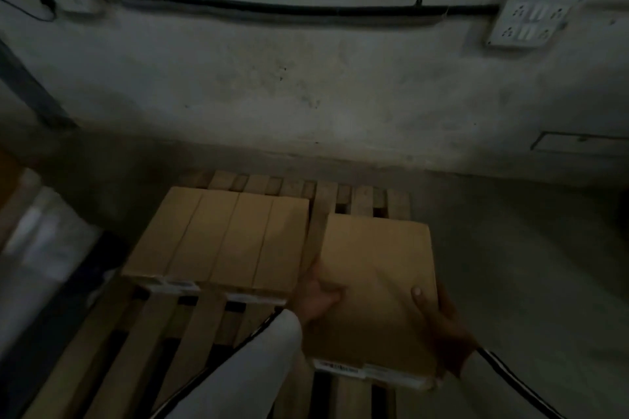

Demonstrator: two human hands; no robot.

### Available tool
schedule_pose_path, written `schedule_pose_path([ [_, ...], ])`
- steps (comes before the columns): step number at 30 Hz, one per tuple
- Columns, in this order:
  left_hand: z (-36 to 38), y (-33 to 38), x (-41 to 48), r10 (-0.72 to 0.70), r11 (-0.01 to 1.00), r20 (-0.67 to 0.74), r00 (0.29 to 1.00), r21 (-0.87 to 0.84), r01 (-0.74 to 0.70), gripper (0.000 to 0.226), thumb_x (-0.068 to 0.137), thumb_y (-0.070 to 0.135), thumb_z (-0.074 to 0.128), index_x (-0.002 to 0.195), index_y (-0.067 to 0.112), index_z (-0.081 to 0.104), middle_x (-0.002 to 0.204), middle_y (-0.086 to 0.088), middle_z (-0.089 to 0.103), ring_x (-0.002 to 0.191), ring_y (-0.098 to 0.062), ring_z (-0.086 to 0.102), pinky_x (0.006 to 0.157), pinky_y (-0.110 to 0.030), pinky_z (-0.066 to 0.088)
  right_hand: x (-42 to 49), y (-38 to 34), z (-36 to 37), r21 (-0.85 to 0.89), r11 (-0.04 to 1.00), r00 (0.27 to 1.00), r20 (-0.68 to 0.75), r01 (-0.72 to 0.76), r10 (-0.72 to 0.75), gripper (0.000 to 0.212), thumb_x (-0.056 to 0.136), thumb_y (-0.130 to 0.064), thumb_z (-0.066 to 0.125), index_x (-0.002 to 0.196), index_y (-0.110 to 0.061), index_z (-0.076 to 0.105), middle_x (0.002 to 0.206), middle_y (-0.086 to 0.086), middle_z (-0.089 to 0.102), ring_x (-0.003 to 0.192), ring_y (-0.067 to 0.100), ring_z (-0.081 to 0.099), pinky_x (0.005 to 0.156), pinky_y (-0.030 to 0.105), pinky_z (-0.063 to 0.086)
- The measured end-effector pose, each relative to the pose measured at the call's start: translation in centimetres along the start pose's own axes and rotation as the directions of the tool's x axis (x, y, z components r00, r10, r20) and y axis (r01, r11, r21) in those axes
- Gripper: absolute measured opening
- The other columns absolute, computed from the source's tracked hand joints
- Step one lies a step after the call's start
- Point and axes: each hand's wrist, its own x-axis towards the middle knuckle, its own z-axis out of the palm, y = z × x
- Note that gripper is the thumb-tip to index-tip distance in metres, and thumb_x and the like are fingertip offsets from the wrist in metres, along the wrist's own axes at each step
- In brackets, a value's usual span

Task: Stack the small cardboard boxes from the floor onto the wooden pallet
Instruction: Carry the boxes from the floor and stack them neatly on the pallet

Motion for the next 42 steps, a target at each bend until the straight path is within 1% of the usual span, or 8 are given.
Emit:
schedule_pose_path([
  [4,2.5,-4.6,9.4,0.034,0.999,-0.041,0.999,-0.019,-0.035,0.081,0.083,0.021,0.082,0.151,0.020,0.038,0.144,-0.002,0.051,0.136,-0.022,0.045,0.112,-0.029,0.035,10.0,6.7,0.8,-0.018,0.999,0.998,0.049,0.037,-0.036,0.050,0.089,-0.051,0.066,0.135,-0.043,0.049,0.139,-0.004,0.054,0.123,0.024,0.052,0.108,0.050,0.042],
  [10,1.1,-9.6,16.5,-0.022,1.000,-0.138,0.990,-0.003,0.022,0.101,0.074,0.038,0.086,0.157,0.027,0.029,0.146,0.001,0.051,0.134,-0.023,0.050,0.114,-0.043,0.041,17.5,9.8,4.2,-0.019,0.998,0.991,0.118,0.064,-0.061,0.036,0.099,-0.037,0.059,0.130,-0.047,0.042,0.128,-0.012,0.052,0.116,0.014,0.048,0.095,0.030,0.039],
  [19,2.7,-10.7,18.1,0.068,0.927,-0.267,0.961,0.373,0.038,0.095,0.083,0.044,0.078,0.157,0.017,0.025,0.157,-0.009,0.041,0.139,-0.027,0.045,0.115,-0.037,0.039,20.3,14.0,5.0,-0.044,0.999,0.996,0.089,0.025,-0.021,0.044,0.095,-0.033,0.065,0.138,-0.040,0.054,0.131,-0.006,0.063,0.113,0.016,0.061,0.089,0.034,0.050],
  [24,2.2,-12.4,15.0,0.339,0.551,-0.082,0.937,0.825,-0.127,0.094,0.092,0.078,0.030,0.162,0.021,0.005,0.170,-0.002,-0.004,0.156,-0.025,-0.001,0.126,-0.044,0.002,20.3,15.5,5.1,-0.067,0.996,0.996,0.048,-0.066,0.069,0.046,0.092,-0.044,0.068,0.136,-0.031,0.059,0.122,0.000,0.066,0.102,0.019,0.062,0.096,0.039,0.049],
  [28,-1.1,-14.9,14.4,0.246,0.343,0.082,0.966,0.924,-0.166,0.116,0.074,0.098,0.012,0.160,0.023,-0.014,0.164,-0.004,-0.029,0.151,-0.025,-0.027,0.121,-0.056,-0.013,21.6,17.2,4.7,-0.099,0.992,0.996,0.017,-0.081,0.083,0.073,0.073,-0.075,0.070,0.136,-0.042,0.056,0.126,-0.004,0.066,0.113,0.028,0.062,0.103,0.052,0.050],
  [31,-2.0,-14.4,14.5,0.197,0.286,0.181,0.964,0.930,-0.233,0.142,0.045,0.106,-0.001,0.158,0.022,-0.019,0.159,-0.005,-0.037,0.147,-0.024,-0.035,0.121,-0.056,-0.014,21.3,16.6,5.0,-0.079,0.992,0.994,0.034,-0.102,0.105,0.069,0.081,-0.064,0.070,0.142,-0.036,0.054,0.132,0.002,0.064,0.112,0.028,0.061,0.102,0.050,0.050],
  [36,-2.4,-14.5,14.6,0.143,0.282,0.215,0.966,0.927,-0.248,0.146,0.051,0.105,0.029,0.156,0.020,-0.024,0.161,-0.003,-0.036,0.146,-0.026,-0.037,0.121,-0.057,-0.014,20.0,14.1,5.5,-0.009,1.000,0.998,0.050,-0.026,0.027,0.035,0.101,-0.028,0.059,0.135,-0.025,0.053,0.118,0.007,0.059,0.085,0.018,0.055,0.073,0.028,0.045],
  [42,-1.7,-14.3,14.0,0.149,0.241,0.173,0.974,0.949,-0.205,0.127,0.082,0.073,0.058,0.156,0.009,-0.023,0.160,-0.011,-0.037,0.148,-0.029,-0.034,0.121,-0.057,-0.012,21.9,14.3,7.6,0.007,1.000,0.997,0.074,-0.020,0.019,0.056,0.098,-0.037,0.061,0.150,-0.023,0.046,0.143,0.014,0.055,0.116,0.034,0.055,0.096,0.043,0.047],
])
